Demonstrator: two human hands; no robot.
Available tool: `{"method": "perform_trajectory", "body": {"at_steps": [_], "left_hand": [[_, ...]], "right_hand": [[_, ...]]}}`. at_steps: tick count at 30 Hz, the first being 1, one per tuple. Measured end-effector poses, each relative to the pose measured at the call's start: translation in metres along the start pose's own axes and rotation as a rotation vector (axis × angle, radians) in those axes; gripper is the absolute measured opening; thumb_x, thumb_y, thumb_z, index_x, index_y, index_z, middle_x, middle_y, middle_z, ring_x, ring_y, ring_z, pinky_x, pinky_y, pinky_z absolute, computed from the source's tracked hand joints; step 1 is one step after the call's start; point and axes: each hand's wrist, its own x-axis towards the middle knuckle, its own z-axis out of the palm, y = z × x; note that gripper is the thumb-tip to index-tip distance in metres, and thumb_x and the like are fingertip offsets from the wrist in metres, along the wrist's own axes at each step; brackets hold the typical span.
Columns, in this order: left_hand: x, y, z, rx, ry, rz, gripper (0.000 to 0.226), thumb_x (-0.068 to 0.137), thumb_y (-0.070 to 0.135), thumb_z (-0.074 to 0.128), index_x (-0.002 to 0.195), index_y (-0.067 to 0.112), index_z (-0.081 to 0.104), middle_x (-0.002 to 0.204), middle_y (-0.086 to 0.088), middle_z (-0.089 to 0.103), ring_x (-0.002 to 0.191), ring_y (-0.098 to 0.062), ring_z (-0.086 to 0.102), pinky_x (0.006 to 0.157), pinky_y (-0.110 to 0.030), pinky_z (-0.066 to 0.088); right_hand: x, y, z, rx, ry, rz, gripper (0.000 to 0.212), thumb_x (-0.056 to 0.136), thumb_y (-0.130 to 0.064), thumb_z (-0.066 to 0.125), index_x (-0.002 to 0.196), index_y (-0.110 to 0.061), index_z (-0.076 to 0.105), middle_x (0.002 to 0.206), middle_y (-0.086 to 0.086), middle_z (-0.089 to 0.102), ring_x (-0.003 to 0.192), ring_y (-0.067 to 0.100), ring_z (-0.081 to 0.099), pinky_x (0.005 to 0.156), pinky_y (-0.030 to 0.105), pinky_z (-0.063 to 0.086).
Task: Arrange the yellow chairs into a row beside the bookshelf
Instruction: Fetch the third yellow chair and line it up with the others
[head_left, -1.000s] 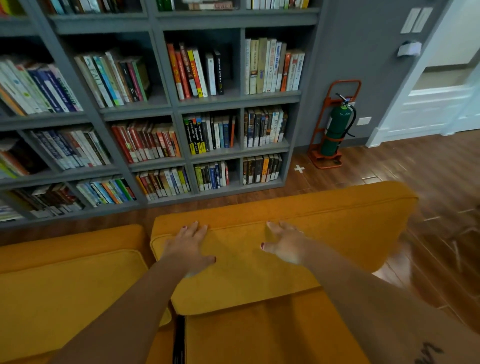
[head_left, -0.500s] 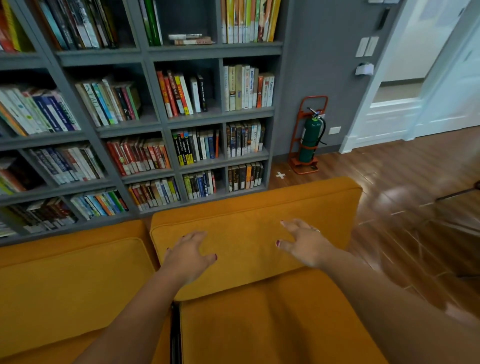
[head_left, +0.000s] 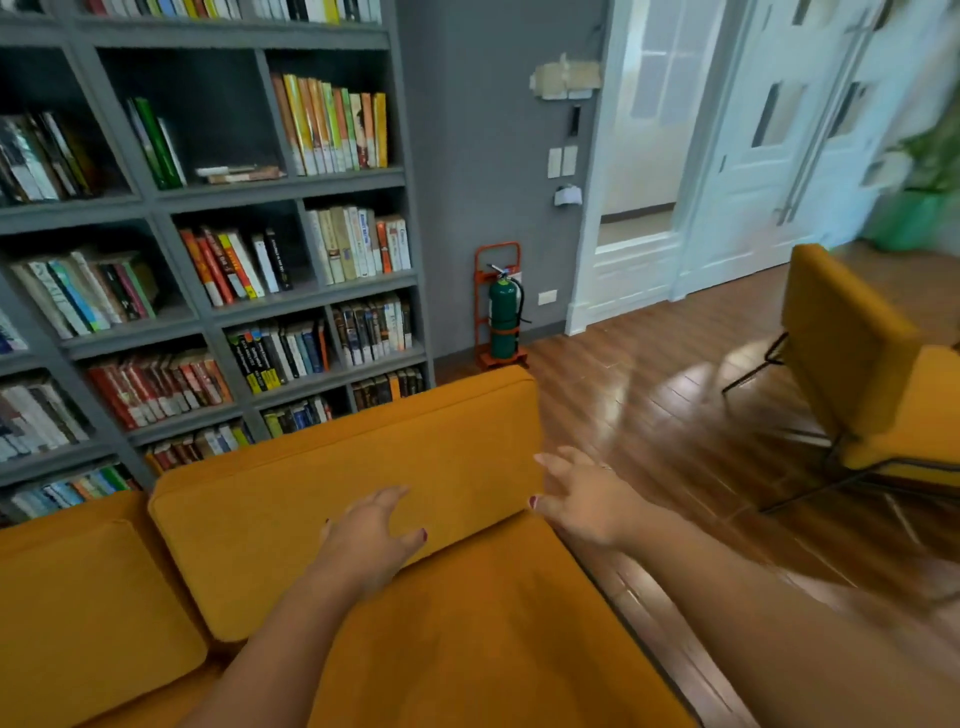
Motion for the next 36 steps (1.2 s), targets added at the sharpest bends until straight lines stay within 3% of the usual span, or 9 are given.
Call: {"method": "perform_trajectory", "body": {"at_steps": [6, 7, 19, 27, 36], "left_hand": [[-0.020, 0.086, 0.044, -0.041, -0.025, 0.077, 0.066, 0.095, 0.050, 0.051, 0.151, 0.034, 0.021, 0.160, 0.003, 0.017, 0.147, -0.022, 0.016, 0.117, -0.053, 0.016], [-0.025, 0.131, 0.067, -0.047, -0.023, 0.109, 0.066, 0.095, 0.050, 0.051, 0.151, 0.034, 0.021, 0.160, 0.004, 0.018, 0.147, -0.022, 0.016, 0.117, -0.054, 0.016], [0.002, 0.273, 0.105, -0.006, 0.023, 0.287, 0.064, 0.091, 0.054, 0.052, 0.148, 0.036, 0.029, 0.156, 0.007, 0.029, 0.143, -0.020, 0.027, 0.115, -0.054, 0.021], [0.059, 0.361, 0.142, -0.060, -0.020, 0.328, 0.063, 0.090, 0.051, 0.055, 0.146, 0.035, 0.032, 0.153, 0.008, 0.034, 0.141, -0.019, 0.030, 0.116, -0.053, 0.020], [0.183, 0.481, 0.160, -0.108, -0.023, 0.317, 0.061, 0.091, 0.049, 0.055, 0.146, 0.035, 0.033, 0.153, 0.005, 0.035, 0.140, -0.020, 0.031, 0.115, -0.054, 0.022]], "right_hand": [[-0.053, 0.084, -0.027, -0.025, 0.054, 0.074, 0.067, 0.095, -0.053, 0.045, 0.152, -0.032, 0.017, 0.161, 0.006, 0.007, 0.145, 0.035, 0.014, 0.116, 0.046, 0.020], [-0.079, 0.126, -0.045, -0.044, 0.085, 0.109, 0.067, 0.095, -0.053, 0.045, 0.152, -0.032, 0.017, 0.161, 0.007, 0.008, 0.145, 0.035, 0.014, 0.116, 0.046, 0.021], [-0.127, 0.251, -0.101, 0.006, 0.222, 0.233, 0.065, 0.095, -0.051, 0.046, 0.151, -0.034, 0.019, 0.160, 0.003, 0.010, 0.145, 0.034, 0.016, 0.115, 0.046, 0.023], [-0.101, 0.330, -0.140, -0.020, 0.230, 0.283, 0.066, 0.095, -0.052, 0.045, 0.152, -0.034, 0.017, 0.160, 0.004, 0.010, 0.145, 0.033, 0.015, 0.115, 0.048, 0.022], [-0.017, 0.431, -0.230, -0.105, 0.196, 0.312, 0.066, 0.097, -0.051, 0.041, 0.153, -0.033, 0.012, 0.161, 0.003, 0.006, 0.146, 0.032, 0.012, 0.115, 0.047, 0.023]]}}
